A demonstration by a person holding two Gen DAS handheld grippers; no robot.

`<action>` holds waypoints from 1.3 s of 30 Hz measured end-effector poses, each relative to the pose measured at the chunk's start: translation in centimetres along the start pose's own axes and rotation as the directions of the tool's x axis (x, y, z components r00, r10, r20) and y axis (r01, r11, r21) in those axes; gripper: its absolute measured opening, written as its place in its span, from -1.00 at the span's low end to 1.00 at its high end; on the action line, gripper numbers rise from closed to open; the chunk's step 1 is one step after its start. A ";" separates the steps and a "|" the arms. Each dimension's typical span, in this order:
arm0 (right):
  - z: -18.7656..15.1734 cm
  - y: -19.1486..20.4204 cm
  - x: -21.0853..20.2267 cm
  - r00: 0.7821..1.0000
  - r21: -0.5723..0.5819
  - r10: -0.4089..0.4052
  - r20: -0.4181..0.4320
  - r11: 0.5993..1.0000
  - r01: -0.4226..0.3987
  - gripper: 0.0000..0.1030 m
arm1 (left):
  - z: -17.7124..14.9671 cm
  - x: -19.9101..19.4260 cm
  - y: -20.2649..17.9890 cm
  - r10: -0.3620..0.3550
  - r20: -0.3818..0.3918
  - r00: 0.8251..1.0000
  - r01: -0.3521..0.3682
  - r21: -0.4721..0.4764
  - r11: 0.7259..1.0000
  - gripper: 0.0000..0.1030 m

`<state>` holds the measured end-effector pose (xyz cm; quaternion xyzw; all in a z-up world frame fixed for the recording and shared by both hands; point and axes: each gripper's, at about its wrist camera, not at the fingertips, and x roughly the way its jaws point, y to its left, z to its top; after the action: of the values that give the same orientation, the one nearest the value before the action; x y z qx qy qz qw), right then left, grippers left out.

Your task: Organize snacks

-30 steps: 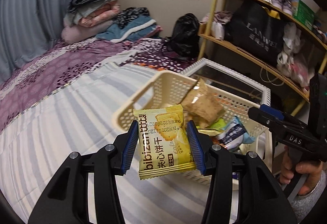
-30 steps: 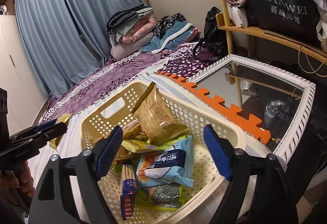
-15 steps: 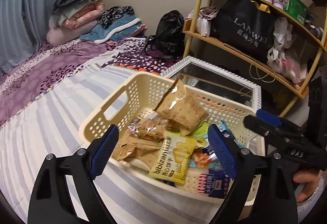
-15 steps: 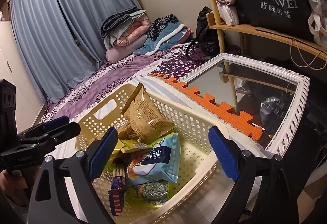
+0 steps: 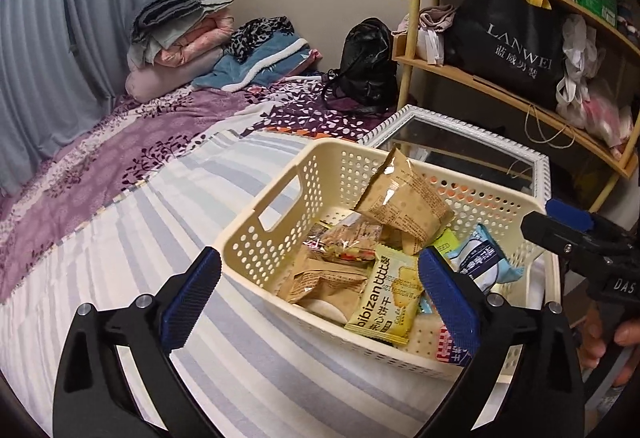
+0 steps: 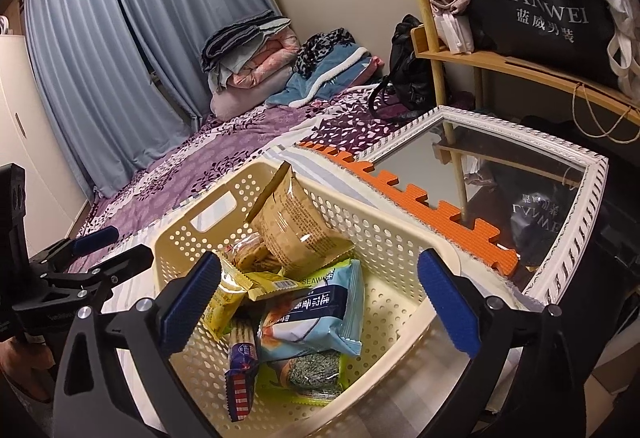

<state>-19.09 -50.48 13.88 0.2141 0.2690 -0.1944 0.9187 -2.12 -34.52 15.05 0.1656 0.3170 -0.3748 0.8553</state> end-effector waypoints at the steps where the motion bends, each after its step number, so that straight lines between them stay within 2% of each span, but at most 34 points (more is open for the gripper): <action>1: 0.0 0.1 0.0 1.000 -0.005 -0.002 -0.003 1.000 0.002 0.90 | -0.1 -0.1 0.0 0.012 -0.001 1.000 -0.012 0.007 1.000 0.94; 10: -0.4 1.1 -0.9 0.999 -0.056 -0.030 -0.018 0.998 0.029 0.90 | -0.3 -1.5 0.2 0.075 0.023 0.997 -0.076 0.023 0.997 0.94; 17: -0.7 3.3 -1.7 0.997 -0.150 -0.070 -0.016 0.986 0.066 0.90 | -0.4 -2.6 0.7 0.118 0.044 0.992 -0.119 0.009 0.993 0.94; 36: -0.9 7.1 -2.8 0.993 -0.257 -0.117 -0.002 0.960 0.113 0.90 | -1.4 -4.9 2.7 0.153 0.087 0.984 -0.151 -0.029 0.988 0.94; 39: -0.9 7.6 -3.0 0.992 -0.268 -0.129 0.001 0.955 0.124 0.90 | -1.5 -5.2 2.6 0.180 0.096 0.979 -0.179 -0.020 0.984 0.94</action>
<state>-18.18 -42.97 17.10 0.0721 0.3135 -0.2128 0.9226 -3.55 -29.20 17.51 0.1704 0.2608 -0.3020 0.9009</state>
